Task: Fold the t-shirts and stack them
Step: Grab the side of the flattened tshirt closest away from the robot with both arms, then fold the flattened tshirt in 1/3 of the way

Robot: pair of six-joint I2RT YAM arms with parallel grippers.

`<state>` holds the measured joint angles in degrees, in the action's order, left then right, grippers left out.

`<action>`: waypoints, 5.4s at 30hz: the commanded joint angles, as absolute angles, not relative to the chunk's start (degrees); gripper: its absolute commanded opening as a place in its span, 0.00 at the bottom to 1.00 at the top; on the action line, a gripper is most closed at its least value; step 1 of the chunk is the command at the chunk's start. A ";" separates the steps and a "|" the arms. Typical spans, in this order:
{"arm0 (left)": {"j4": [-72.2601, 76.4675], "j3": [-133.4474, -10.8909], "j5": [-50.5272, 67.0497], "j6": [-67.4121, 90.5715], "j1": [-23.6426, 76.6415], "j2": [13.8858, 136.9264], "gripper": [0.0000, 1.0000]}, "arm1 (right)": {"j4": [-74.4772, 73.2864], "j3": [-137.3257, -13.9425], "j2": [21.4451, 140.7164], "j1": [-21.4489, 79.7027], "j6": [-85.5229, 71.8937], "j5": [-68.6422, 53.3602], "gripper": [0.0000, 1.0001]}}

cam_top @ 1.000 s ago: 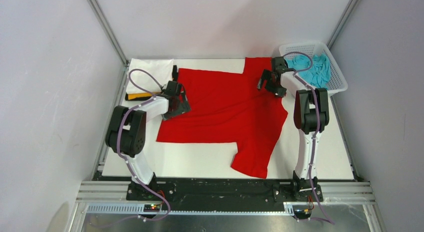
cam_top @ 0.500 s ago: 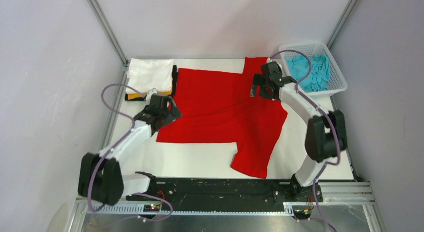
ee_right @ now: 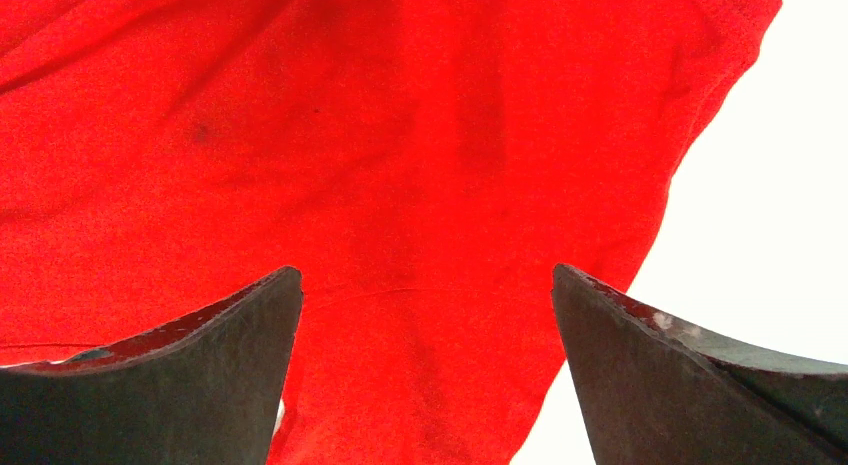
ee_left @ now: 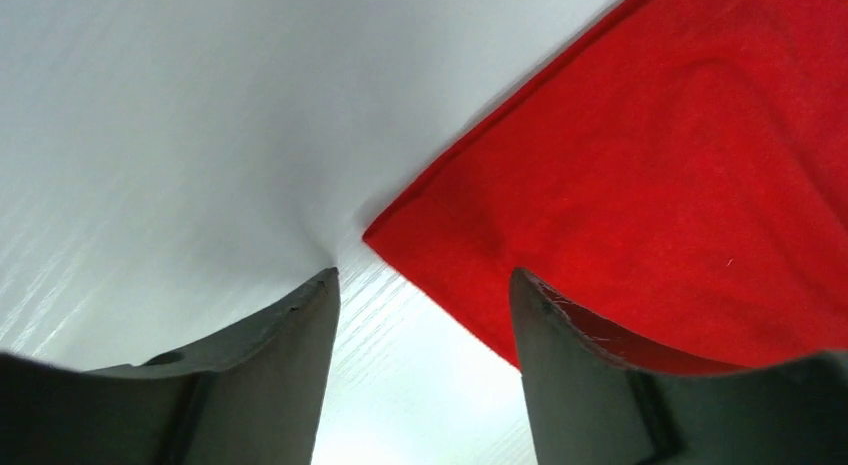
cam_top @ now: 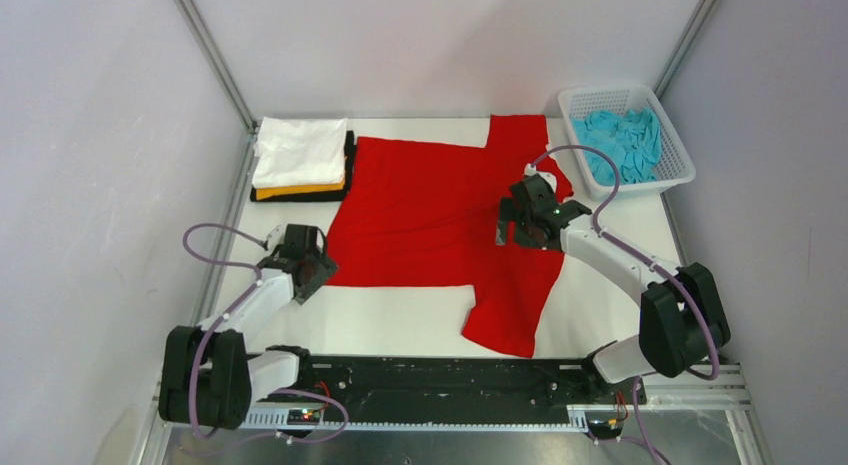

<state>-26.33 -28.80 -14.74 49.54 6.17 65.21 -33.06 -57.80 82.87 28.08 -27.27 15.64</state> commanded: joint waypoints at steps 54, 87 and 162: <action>-21.66 -30.19 -11.09 48.15 5.82 68.44 0.00 | -42.41 -33.85 78.63 56.00 -45.97 5.24 0.46; -38.95 -18.55 -12.85 57.24 10.17 34.34 0.00 | -67.24 -39.46 52.30 61.36 -43.66 -17.83 0.00; -26.76 -57.90 -20.04 52.63 7.58 91.59 0.07 | -49.86 -101.77 112.43 12.30 4.63 -2.61 0.01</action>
<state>-27.51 -55.22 -16.60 52.07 8.16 90.74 -50.11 -96.51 109.56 12.62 6.90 -6.83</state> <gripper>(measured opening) 0.060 0.019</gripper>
